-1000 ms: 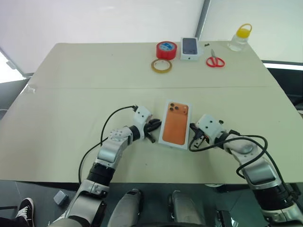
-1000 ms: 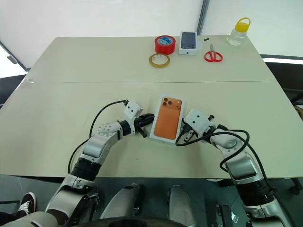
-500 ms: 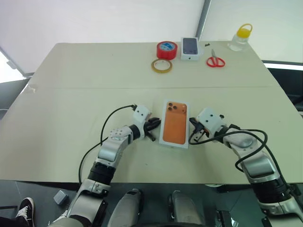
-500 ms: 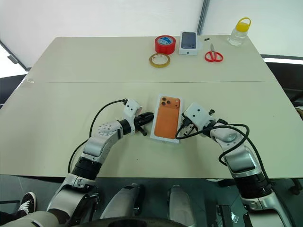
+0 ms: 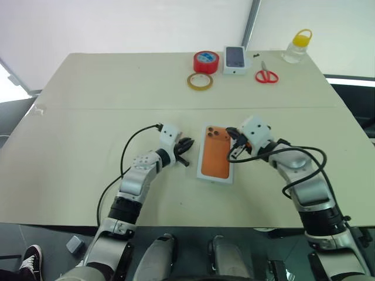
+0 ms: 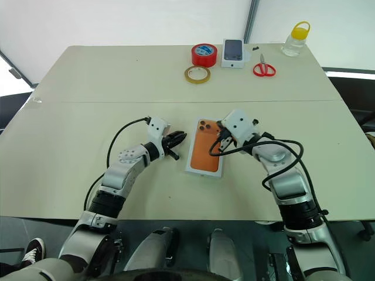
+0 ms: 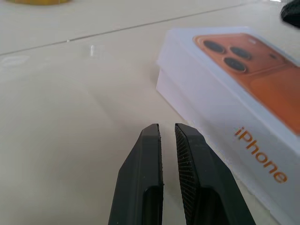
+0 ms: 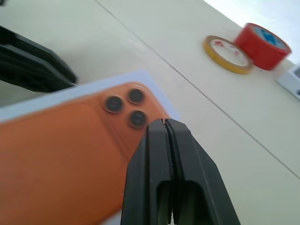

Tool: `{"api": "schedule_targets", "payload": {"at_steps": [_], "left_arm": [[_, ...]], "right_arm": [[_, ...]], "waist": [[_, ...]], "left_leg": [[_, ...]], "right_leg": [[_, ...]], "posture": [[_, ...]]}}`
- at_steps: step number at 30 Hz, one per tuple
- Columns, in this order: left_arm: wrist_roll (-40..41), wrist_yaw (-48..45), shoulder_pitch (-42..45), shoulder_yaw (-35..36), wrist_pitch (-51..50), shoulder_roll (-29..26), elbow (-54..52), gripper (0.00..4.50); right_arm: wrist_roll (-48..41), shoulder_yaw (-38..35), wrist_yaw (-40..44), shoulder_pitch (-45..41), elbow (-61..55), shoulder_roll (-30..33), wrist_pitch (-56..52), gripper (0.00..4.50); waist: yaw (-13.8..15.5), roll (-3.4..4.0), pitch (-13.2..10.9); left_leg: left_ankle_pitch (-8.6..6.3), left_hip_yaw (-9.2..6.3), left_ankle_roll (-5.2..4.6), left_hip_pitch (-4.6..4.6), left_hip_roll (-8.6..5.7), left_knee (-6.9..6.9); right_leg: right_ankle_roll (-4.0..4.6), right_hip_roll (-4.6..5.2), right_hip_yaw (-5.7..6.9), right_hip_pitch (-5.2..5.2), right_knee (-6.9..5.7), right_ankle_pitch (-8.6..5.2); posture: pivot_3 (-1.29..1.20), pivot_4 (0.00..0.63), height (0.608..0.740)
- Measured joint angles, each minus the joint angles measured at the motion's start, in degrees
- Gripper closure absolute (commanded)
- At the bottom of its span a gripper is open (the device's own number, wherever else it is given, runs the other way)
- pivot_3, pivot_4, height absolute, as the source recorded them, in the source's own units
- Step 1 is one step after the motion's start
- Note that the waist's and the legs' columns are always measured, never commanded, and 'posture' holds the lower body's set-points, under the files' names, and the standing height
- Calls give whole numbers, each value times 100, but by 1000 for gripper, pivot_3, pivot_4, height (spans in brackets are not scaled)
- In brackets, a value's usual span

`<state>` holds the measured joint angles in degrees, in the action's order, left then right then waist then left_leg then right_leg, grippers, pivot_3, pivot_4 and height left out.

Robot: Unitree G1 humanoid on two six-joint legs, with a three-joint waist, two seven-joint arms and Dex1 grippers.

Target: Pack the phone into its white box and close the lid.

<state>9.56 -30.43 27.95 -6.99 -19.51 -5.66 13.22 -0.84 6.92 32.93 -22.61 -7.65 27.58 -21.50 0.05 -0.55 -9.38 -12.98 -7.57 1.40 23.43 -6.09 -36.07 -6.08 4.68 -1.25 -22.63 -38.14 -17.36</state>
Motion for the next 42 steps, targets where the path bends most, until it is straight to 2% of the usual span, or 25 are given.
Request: {"api": "schedule_targets", "payload": {"at_steps": [6, 11, 17, 25, 30, 35, 42], "left_arm": [[-20, -10, 96, -75, 27, 9, 0, 3917], [-12, -26, -29, -80, -23, -32, -114, 3917], [4, -27, -85, -73, -36, -34, -180, 3917], [614, -380, 226, -36, -530, 114, -837, 3917], [926, -1135, 109, -384, -921, -188, -1238, 3917], [783, -1737, -103, -834, -958, -838, -1273, 3917], [73, -1733, -143, -1256, 41, -1076, -932, 3917]], "right_arm": [[689, 716, -259, -696, 1340, -360, 459, 4446], [900, 821, -347, -821, 1583, -410, 593, 4446], [833, 736, -280, -712, 1417, -417, 551, 4446], [367, 130, 65, -572, 1113, -98, 278, 4446], [65, -264, 114, -574, 1111, -43, 67, 4446], [41, -80, 322, -460, 1014, -142, 110, 4446], [460, 450, 392, -350, 1006, 27, 324, 4446]], "waist": [[-88, 1, 1], [-91, -2, 10], [-86, -2, 10], [-89, -3, 9], [-128, -2, 9], [-113, -1, 9], [-75, 2, 24]], "left_leg": [[7, -1, 11, -1, 1, 3], [7, -1, 12, -4, 0, -3], [7, -1, 11, -3, 0, -2], [6, -1, 11, 1, -1, -1], [7, 1, 11, -2, 4, 3], [7, 1, 11, -2, 3, 4], [4, -1, 6, -19, 1, 4]], "right_leg": [[1, -1, 1, -3, -7, 0], [1, -1, 0, 3, -7, 1], [1, -1, 0, 1, -7, 0], [0, -1, 0, -1, -5, 0], [1, -5, -4, -4, -10, 1], [1, -4, -5, -4, -9, 1], [2, 0, -2, 22, 1, 0]], "posture": [[0, 150, 740], [0, 150, 740], [0, 150, 740], [0, 150, 740], [0, 150, 740], [0, 150, 740], [0, 150, 740]]}}
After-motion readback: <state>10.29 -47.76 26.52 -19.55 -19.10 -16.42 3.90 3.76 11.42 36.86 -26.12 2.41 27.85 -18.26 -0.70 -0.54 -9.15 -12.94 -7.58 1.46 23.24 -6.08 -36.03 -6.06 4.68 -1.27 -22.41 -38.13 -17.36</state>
